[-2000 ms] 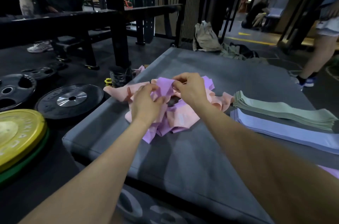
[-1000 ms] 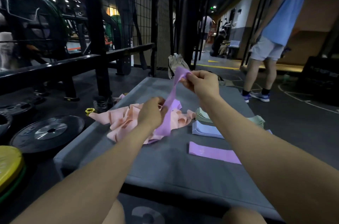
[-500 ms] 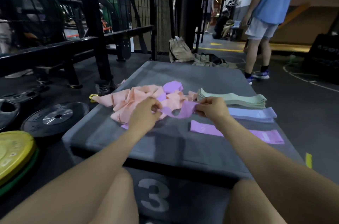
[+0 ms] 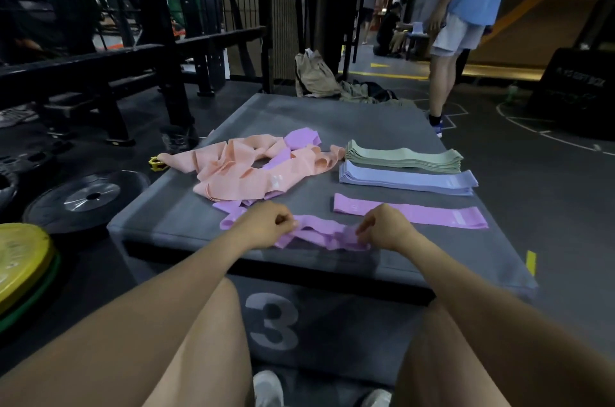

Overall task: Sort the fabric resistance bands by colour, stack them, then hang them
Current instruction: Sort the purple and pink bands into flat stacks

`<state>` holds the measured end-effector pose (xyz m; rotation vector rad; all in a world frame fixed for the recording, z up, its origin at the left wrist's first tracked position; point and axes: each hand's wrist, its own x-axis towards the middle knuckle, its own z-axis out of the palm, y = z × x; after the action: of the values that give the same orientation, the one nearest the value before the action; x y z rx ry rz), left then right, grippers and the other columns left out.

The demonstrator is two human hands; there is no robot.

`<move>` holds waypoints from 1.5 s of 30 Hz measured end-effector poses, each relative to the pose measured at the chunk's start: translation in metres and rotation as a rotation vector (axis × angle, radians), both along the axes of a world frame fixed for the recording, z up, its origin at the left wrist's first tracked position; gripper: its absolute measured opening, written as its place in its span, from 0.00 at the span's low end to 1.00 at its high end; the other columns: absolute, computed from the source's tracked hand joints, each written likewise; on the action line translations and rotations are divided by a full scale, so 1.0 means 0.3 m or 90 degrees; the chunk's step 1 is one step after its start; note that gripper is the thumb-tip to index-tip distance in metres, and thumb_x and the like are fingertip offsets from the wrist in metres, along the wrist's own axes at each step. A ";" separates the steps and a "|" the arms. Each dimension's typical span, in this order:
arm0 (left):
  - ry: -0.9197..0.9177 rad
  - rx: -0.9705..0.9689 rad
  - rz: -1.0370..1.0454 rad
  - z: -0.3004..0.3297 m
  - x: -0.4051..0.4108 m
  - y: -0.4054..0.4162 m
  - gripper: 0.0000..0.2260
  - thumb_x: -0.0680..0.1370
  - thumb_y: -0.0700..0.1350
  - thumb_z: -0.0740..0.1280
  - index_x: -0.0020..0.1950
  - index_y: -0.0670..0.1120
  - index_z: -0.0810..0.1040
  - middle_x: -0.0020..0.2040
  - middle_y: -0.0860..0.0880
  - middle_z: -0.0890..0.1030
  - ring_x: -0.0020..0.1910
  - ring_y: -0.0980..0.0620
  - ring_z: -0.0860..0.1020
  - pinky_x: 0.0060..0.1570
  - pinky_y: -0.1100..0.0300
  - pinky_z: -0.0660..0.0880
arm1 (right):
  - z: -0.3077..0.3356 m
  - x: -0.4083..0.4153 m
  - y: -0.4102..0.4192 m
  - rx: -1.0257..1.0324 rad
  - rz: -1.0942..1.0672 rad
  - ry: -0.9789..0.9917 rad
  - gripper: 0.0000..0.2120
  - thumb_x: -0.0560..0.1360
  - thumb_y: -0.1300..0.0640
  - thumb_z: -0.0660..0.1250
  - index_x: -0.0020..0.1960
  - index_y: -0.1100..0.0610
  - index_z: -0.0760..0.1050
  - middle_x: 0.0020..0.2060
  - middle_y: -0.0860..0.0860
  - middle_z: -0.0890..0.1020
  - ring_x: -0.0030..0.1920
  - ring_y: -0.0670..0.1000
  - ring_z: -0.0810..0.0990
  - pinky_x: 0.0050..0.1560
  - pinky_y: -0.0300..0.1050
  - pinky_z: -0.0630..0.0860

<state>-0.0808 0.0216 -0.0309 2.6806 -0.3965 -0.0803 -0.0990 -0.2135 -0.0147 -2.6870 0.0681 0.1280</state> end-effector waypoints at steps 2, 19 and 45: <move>0.009 0.000 -0.012 -0.013 0.000 0.013 0.11 0.79 0.48 0.63 0.40 0.44 0.76 0.39 0.48 0.77 0.40 0.48 0.74 0.42 0.56 0.69 | 0.011 0.000 0.014 0.005 0.004 -0.023 0.08 0.70 0.61 0.68 0.46 0.61 0.83 0.44 0.57 0.84 0.46 0.55 0.80 0.40 0.38 0.70; -0.067 -0.093 0.246 -0.095 0.020 0.206 0.23 0.67 0.38 0.73 0.61 0.44 0.76 0.61 0.44 0.73 0.60 0.44 0.71 0.60 0.52 0.70 | -0.027 0.114 0.292 0.049 0.151 -0.029 0.16 0.74 0.57 0.69 0.59 0.61 0.77 0.57 0.56 0.80 0.58 0.55 0.77 0.55 0.40 0.70; -0.074 -0.341 0.189 -0.033 0.087 0.151 0.05 0.76 0.40 0.67 0.51 0.45 0.77 0.48 0.49 0.79 0.46 0.51 0.77 0.50 0.60 0.73 | 0.033 0.171 0.423 0.255 0.111 -0.112 0.04 0.74 0.66 0.62 0.45 0.64 0.76 0.40 0.54 0.77 0.41 0.51 0.72 0.33 0.36 0.64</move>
<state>-0.0547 0.0669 -0.0407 2.1860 -0.0358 0.2386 -0.0478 -0.0865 -0.0048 -2.2886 -0.2247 -0.0395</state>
